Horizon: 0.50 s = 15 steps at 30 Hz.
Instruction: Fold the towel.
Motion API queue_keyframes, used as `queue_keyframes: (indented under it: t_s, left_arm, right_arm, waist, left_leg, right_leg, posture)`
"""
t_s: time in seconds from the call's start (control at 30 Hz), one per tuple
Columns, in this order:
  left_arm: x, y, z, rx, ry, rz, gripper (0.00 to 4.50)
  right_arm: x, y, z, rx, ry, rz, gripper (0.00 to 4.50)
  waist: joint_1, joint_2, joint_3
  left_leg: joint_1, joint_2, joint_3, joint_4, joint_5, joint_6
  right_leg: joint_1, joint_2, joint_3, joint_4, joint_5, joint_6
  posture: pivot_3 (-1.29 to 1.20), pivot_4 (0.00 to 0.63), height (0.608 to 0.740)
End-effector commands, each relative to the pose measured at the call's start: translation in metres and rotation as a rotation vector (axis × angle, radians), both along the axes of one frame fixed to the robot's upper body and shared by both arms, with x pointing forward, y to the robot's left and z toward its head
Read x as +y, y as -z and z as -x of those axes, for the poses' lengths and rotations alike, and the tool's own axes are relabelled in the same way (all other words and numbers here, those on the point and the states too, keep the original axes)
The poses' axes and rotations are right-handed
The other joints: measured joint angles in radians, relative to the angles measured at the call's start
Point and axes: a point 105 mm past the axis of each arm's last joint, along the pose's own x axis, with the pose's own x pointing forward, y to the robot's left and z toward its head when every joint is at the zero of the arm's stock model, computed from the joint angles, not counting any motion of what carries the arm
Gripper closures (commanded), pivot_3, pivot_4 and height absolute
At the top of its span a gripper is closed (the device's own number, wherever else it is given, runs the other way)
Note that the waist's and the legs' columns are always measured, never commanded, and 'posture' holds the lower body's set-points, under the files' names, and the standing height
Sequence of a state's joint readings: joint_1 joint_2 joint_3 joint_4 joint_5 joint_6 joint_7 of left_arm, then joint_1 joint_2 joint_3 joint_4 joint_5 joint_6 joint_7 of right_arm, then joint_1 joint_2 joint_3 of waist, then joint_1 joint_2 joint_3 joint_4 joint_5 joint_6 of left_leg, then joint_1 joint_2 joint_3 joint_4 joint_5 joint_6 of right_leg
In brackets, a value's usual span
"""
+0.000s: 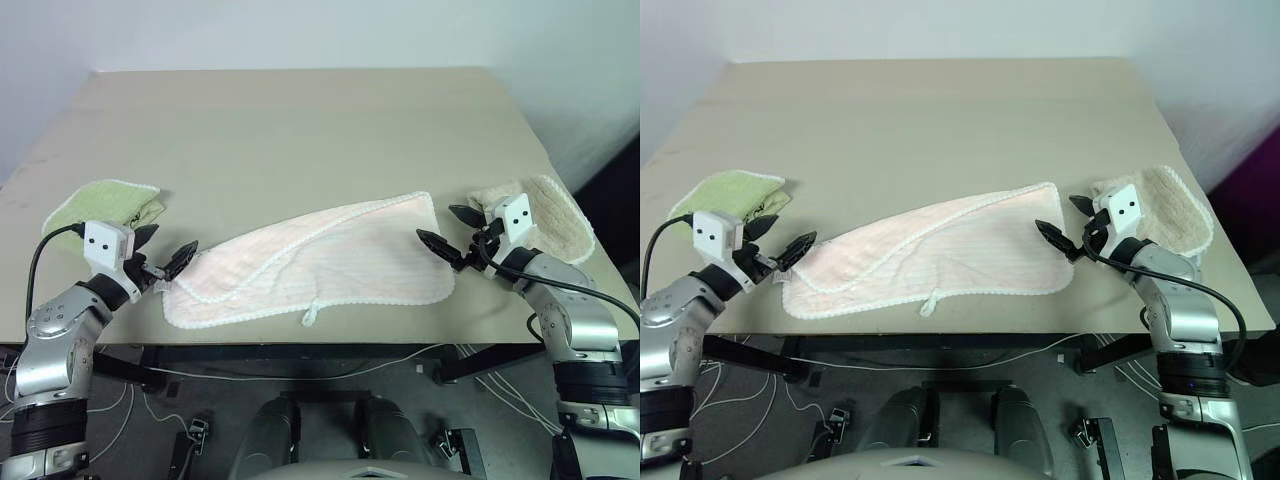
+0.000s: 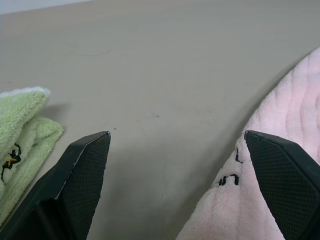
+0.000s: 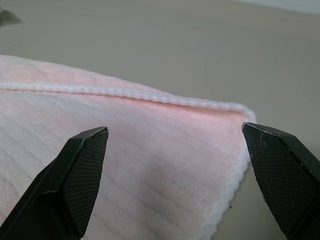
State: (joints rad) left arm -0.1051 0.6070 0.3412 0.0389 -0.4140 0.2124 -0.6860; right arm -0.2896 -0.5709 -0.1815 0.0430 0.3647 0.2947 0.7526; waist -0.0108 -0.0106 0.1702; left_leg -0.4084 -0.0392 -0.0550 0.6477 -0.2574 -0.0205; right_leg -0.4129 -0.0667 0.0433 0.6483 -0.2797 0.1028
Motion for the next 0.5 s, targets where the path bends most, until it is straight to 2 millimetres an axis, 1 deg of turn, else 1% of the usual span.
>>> queue_keyframes:
  t_s: [0.03,0.23,0.37,0.5]
  left_arm:
    - [-0.0074,-0.0081,-0.0014,-0.039,0.022,-0.019,0.0]
    - [-0.0127,0.0004,-0.0017,-0.029,0.023,-0.023,0.0]
    - [-0.0123,-0.0004,-0.0018,-0.038,0.022,-0.038,0.0]
    - [-0.0131,-0.0013,0.0007,-0.043,0.034,-0.05,0.0]
  right_arm:
    - [-0.0047,-0.0144,0.0025,-0.065,0.012,0.026,0.01]
    - [-0.0023,-0.0164,0.0021,-0.073,0.008,0.04,0.01]
    - [-0.0036,-0.0189,0.0004,-0.077,0.005,0.047,0.01]
    - [-0.0016,-0.0149,-0.0002,-0.073,0.002,0.046,0.01]
  waist:
    - [0.0,0.0,0.0]
    - [-0.001,0.0,0.0]
    - [-0.001,0.0,0.0]
    - [-0.001,0.0,0.0]
  left_leg:
    - [0.0,0.0,0.0,0.0,0.0,0.0]
    - [0.0,0.0,0.0,0.0,0.0,0.0]
    - [0.0,0.0,0.0,0.0,0.0,0.0]
    - [0.0,0.0,0.0,0.0,0.0,0.0]
  right_leg:
    - [0.0,0.0,0.0,0.0,0.0,0.0]
    - [0.0,0.0,0.0,0.0,0.0,0.0]
    - [0.0,0.0,0.0,0.0,0.0,0.0]
    - [0.0,0.0,0.0,0.0,0.0,0.0]
  posture:
    - [0.0,0.15,0.74]
    - [0.0,0.15,0.74]
    - [0.0,0.15,0.74]
    - [0.0,0.15,0.74]
